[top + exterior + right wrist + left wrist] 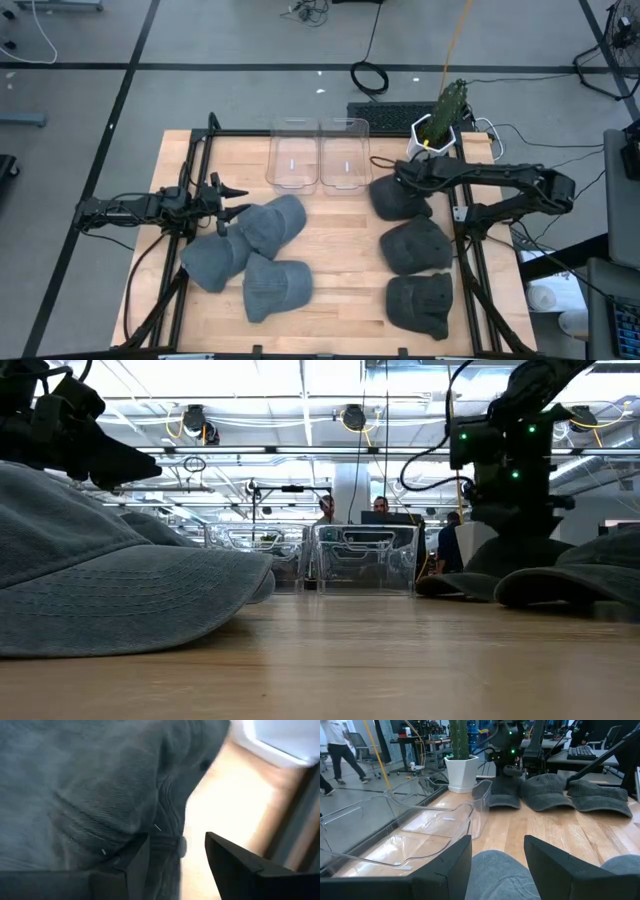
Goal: Pick & Place hat
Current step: Put the top black cap into the left transparent bin
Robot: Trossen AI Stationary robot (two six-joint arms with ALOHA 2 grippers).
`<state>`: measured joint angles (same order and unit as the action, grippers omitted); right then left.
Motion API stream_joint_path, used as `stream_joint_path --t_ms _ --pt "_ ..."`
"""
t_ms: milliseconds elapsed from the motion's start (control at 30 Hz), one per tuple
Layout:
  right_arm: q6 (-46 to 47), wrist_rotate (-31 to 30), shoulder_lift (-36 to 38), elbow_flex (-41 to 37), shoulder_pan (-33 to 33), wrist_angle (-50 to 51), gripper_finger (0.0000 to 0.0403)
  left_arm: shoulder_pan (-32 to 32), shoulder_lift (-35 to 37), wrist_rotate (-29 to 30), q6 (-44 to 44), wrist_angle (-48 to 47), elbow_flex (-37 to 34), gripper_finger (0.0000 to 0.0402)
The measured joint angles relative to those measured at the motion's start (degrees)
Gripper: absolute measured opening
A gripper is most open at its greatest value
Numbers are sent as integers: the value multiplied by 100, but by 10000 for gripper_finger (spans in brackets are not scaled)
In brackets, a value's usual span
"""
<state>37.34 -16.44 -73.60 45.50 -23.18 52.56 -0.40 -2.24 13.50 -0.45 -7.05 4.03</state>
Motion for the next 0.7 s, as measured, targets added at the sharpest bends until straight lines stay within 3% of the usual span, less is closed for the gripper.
stream_joint_path --t_ms 167,267,333,533,700 --pt "-369 806 154 0 4 -785 180 0 0 0 -1 0 0 191" --pt "-485 959 299 0 7 -1012 180 0 0 -2 -2 1 0 191" --pt "-479 845 417 1 6 -980 180 -3 0 -1 -1 0 0 191" --pt "146 -306 803 4 -39 -277 180 -4 0 -2 0 0 0 191" --pt "58 -14 1141 4 -35 -274 180 -3 0 -2 -1 0 0 191"
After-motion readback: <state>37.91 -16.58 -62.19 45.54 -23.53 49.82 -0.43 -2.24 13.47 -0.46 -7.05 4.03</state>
